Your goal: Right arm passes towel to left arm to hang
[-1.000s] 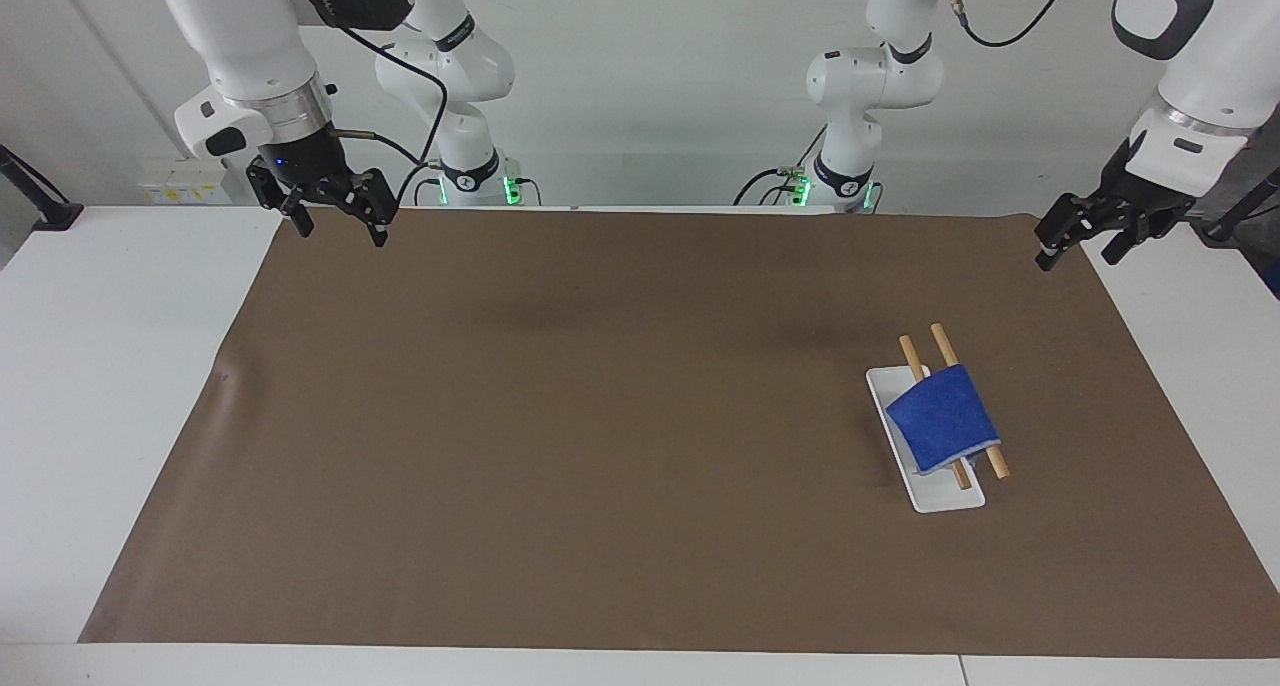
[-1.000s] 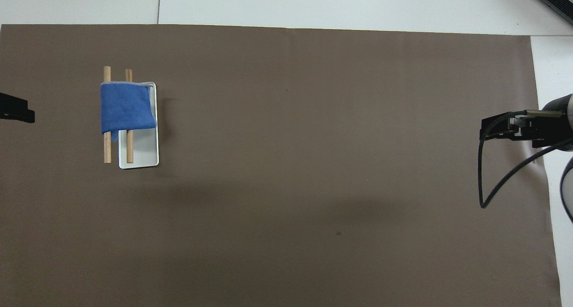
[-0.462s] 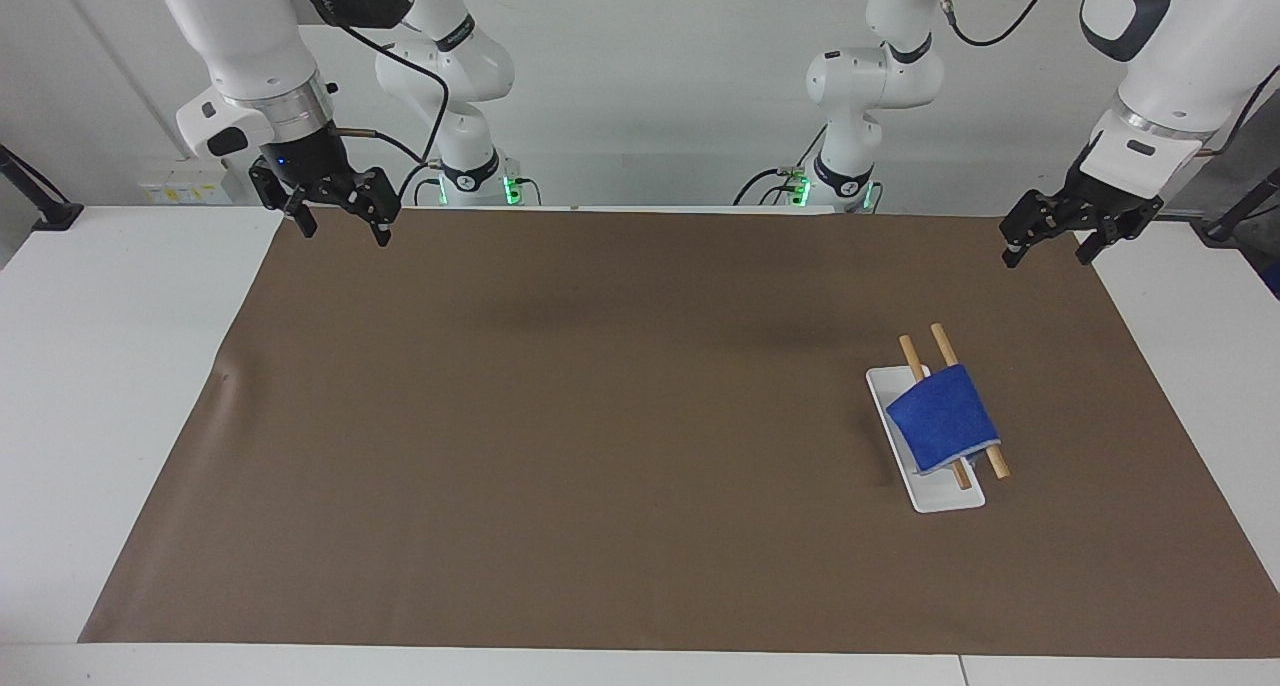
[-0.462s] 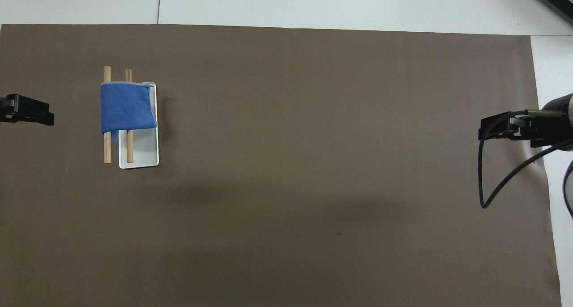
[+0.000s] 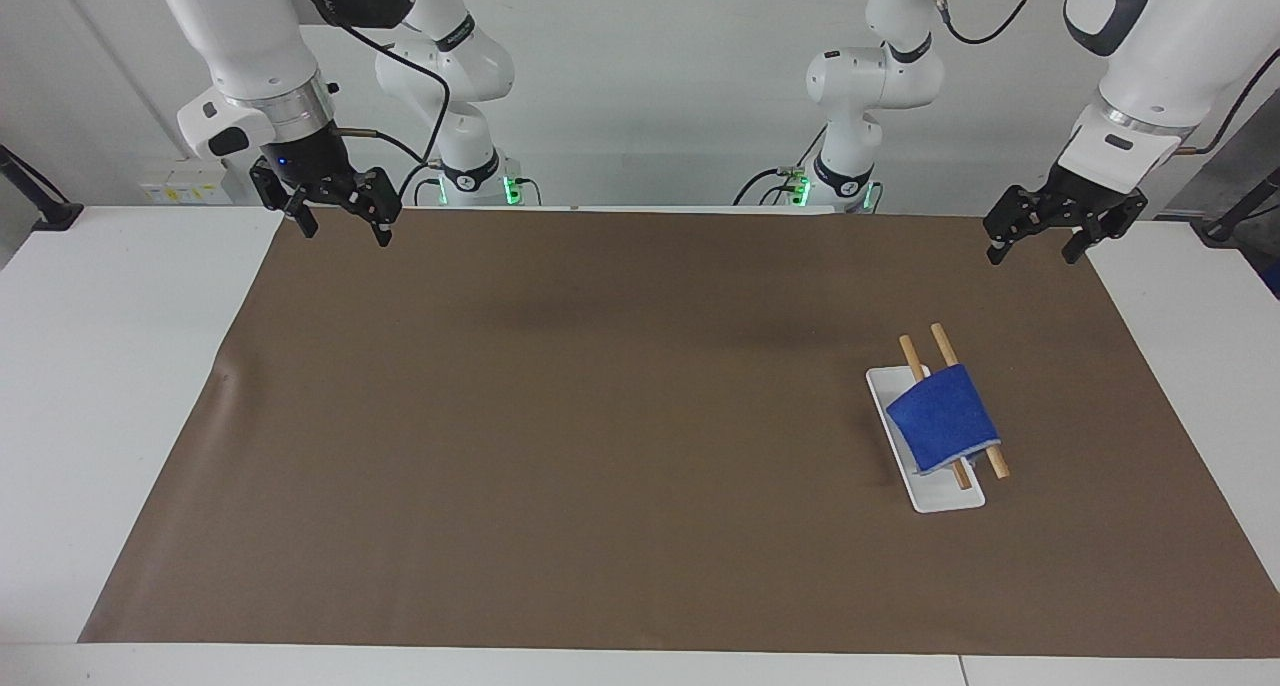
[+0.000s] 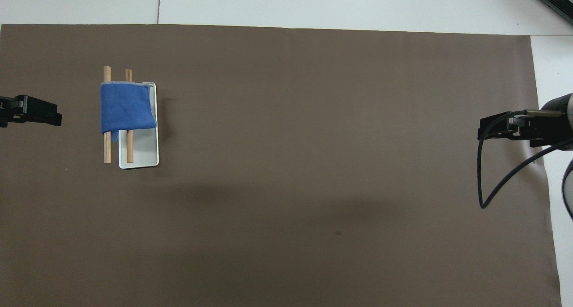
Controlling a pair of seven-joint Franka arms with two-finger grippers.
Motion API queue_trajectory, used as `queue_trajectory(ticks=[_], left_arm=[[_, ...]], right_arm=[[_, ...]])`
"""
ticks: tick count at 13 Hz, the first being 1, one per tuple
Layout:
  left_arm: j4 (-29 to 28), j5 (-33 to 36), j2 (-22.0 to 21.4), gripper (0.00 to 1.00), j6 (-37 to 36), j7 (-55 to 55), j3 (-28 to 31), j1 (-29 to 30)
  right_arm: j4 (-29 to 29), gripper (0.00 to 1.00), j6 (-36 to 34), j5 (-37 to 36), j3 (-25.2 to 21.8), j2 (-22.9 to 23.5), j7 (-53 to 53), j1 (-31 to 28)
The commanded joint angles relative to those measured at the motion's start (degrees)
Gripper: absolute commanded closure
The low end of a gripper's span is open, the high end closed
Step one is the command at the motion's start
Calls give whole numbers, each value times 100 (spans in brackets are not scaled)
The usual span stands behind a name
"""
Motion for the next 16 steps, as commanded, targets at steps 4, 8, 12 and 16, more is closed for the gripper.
queue_trajectory(ticks=[4, 8, 12, 16], left_arm=[[-318, 115, -215, 0, 50, -45, -87, -44], [-414, 115, -189, 0, 164, -36, -88, -52], [-616, 115, -241, 0, 261, -36, -79, -70], [-608, 115, -250, 0, 244, -1, -79, -79]], right_arm=[[-51, 0, 49, 117, 30, -52, -97, -39], [-51, 0, 49, 117, 30, -52, -97, -39], [-60, 0, 49, 117, 30, -52, -97, -39], [-60, 0, 49, 117, 30, -61, -106, -39]])
